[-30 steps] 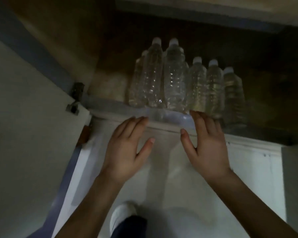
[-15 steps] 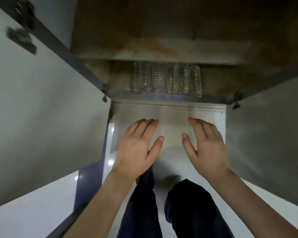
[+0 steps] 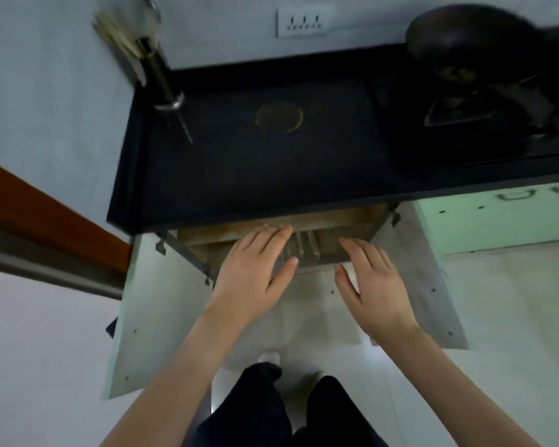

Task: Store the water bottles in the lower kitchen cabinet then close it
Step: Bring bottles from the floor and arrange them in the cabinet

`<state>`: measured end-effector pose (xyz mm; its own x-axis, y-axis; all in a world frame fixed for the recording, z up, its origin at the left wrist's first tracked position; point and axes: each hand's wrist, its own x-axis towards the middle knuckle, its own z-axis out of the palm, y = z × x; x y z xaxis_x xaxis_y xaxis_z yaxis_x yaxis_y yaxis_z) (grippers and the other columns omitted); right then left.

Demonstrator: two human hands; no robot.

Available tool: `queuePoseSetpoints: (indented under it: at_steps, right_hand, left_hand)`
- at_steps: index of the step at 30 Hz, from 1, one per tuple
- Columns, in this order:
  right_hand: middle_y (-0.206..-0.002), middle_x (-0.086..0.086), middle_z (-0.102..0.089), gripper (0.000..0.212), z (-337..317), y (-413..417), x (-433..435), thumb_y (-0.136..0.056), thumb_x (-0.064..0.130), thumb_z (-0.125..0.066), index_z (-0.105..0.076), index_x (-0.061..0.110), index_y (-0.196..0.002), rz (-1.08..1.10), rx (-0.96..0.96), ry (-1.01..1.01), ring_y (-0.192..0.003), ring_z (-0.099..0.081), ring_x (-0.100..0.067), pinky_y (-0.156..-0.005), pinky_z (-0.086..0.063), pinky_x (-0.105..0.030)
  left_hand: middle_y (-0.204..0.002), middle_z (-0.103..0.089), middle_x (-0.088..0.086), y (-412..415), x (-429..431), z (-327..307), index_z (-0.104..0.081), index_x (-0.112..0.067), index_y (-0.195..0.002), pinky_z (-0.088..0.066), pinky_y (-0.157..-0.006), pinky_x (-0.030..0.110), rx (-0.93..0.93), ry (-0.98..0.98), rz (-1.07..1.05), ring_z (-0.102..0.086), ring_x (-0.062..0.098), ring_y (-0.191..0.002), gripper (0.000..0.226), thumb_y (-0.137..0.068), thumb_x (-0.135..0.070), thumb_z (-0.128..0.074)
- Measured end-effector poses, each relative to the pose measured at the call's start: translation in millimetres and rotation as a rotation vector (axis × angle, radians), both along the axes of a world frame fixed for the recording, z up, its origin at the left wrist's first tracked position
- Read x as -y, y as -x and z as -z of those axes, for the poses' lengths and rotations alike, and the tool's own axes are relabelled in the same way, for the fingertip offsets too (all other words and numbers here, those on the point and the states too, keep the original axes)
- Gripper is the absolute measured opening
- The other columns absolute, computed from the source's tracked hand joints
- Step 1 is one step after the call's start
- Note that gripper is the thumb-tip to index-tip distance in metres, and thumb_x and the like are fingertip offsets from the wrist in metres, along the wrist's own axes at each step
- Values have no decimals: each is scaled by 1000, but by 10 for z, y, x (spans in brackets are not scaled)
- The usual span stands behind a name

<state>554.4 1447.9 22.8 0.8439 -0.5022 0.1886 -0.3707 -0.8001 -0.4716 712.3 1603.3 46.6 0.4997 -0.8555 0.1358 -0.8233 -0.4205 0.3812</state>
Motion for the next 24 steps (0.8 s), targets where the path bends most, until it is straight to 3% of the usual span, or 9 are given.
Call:
queuePoseSetpoints:
  at_steps: [3,10,16,24]
  right_hand:
    - [-130,-8,-59,49,-338,162,-20,-98,36,-42,-50,9,-138,134,78,55,-118,-55,-25,-98,-50,-41]
    - [-139,-7,-54,51,-387,803,-522,-99,36,-41,-47,11,-143,609,89,68,-125,-51,-28,-100,-48,-47]
    - [-133,-9,-59,54,-246,1473,-1048,-96,38,-42,-51,8,-140,1000,58,19,-122,-54,-28,-96,-51,-44]
    - [-132,-7,-60,52,-412,2538,-845,-97,37,-44,-54,7,-138,1321,83,103,-122,-53,-23,-101,-47,-38]
  left_hand:
    - [-149,-47,1,-31,120,-277,-39,-15,-150,-28,-117,34,51,68,108,-37,21,-141,60,-101,-48,-29]
    - [-153,-41,-2,43,457,-214,-35,-21,-151,-29,-118,38,28,-8,493,-31,18,-145,63,-100,-55,-22]
    - [-145,-51,0,513,741,-50,-49,-16,-143,-28,-114,31,-25,-45,775,-43,21,-137,58,-98,-49,-33]
    - [-135,-59,3,1774,1695,-269,-55,-10,-136,-42,-108,38,-36,76,1141,-52,21,-126,57,-100,-47,-33]
